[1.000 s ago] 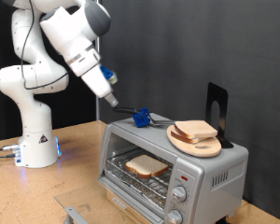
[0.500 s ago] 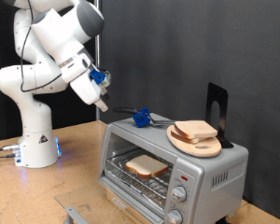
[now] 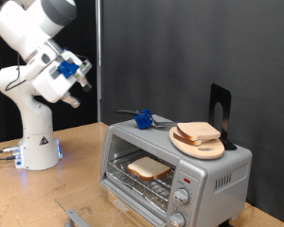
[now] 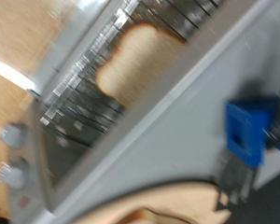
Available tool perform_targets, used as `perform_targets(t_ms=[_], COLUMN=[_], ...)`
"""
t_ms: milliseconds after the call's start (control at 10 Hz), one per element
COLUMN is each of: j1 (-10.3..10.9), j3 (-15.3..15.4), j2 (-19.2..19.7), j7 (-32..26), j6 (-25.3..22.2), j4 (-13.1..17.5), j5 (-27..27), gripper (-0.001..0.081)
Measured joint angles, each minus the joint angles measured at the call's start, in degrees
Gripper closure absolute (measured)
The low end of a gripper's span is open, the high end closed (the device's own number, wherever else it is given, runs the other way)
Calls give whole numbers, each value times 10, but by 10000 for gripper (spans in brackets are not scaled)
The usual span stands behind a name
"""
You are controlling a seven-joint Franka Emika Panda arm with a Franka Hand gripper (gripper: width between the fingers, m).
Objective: Make a piece of toast with the oven
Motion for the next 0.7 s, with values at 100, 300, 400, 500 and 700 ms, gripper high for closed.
perform_targets(t_ms=[100,300,400,500,700], j1=[-15,-23,-24,-26,-41], j3=[-6,-7,-9,-12,-24], j2=[2,5,5,5,6], j7=[2,5,47,108,223], j6=[0,-4,-19,-33,-32], j4=[0,2,3,10,29], j5=[-17,-22,-1,22,62], gripper=[-2,-2,-2,-2,-2])
